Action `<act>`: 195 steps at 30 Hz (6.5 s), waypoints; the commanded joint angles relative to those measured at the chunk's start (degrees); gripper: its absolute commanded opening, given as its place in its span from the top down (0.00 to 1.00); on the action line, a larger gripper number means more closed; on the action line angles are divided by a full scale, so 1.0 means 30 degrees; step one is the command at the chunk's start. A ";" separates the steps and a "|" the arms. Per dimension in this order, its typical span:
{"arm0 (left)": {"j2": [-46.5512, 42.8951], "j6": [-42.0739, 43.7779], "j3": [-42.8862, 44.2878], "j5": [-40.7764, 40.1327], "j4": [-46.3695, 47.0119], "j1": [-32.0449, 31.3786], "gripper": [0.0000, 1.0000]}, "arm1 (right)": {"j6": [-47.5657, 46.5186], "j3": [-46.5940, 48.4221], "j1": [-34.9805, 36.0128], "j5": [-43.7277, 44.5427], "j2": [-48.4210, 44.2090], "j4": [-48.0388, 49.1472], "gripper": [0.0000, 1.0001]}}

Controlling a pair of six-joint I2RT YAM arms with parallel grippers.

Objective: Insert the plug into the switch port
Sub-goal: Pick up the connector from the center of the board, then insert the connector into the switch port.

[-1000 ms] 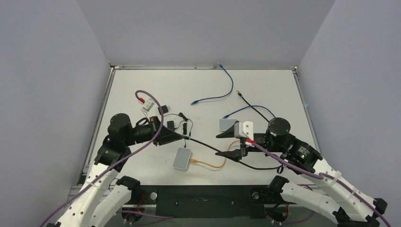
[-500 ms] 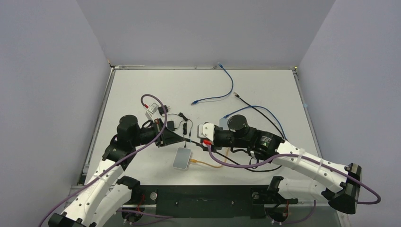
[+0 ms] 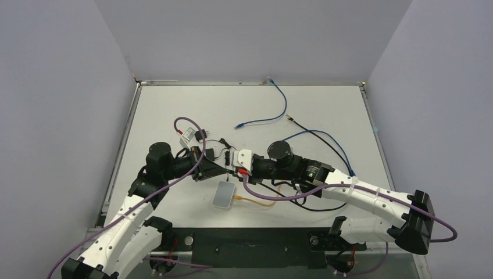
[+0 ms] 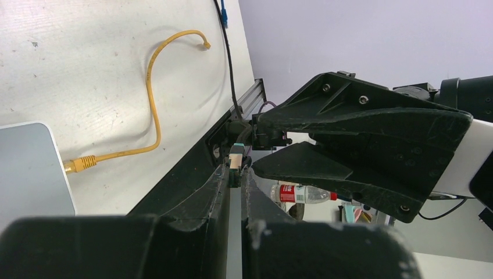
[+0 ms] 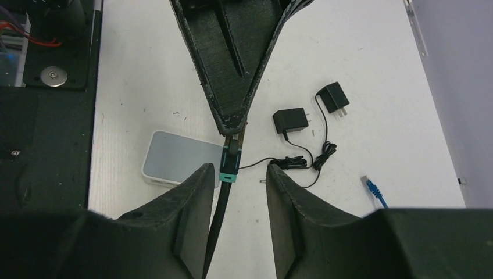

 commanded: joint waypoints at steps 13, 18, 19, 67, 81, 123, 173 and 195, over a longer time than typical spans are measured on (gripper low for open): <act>-0.0453 -0.0306 -0.0146 -0.0199 0.1151 0.0278 1.00 | 0.0535 -0.0142 0.0306 0.0092 0.0980 0.1022 0.70; -0.0477 -0.0307 -0.0138 -0.0181 0.1177 0.0310 1.00 | 0.0518 -0.0162 0.0317 0.0215 0.1094 0.1031 0.77; -0.0469 -0.0307 -0.0133 -0.0159 0.1212 0.0311 1.00 | 0.0503 -0.0170 0.0324 0.0229 0.1131 0.1025 0.78; 0.3275 0.4118 -0.1631 -0.5950 -0.2394 0.0517 0.51 | 0.3501 -0.1430 -0.0639 0.3281 0.4753 -0.3443 1.00; 0.5564 0.3724 -0.3494 -0.6571 -0.0399 0.0488 0.53 | 0.4440 -0.2262 -0.0632 0.2561 0.6808 -0.0059 1.00; 0.7602 0.3766 -0.4145 -0.5886 0.1441 0.0453 0.55 | 0.4773 -0.2683 -0.0163 0.2456 0.7204 0.1848 1.00; 0.7875 0.3751 -0.4217 -0.5746 0.1678 0.0458 0.58 | 0.4954 -0.3310 0.0484 0.3756 0.6860 0.2842 1.00; 0.8038 0.3735 -0.4188 -0.5717 0.1722 0.0429 0.58 | 0.5382 -0.3456 0.0591 0.3559 0.7013 0.3593 1.00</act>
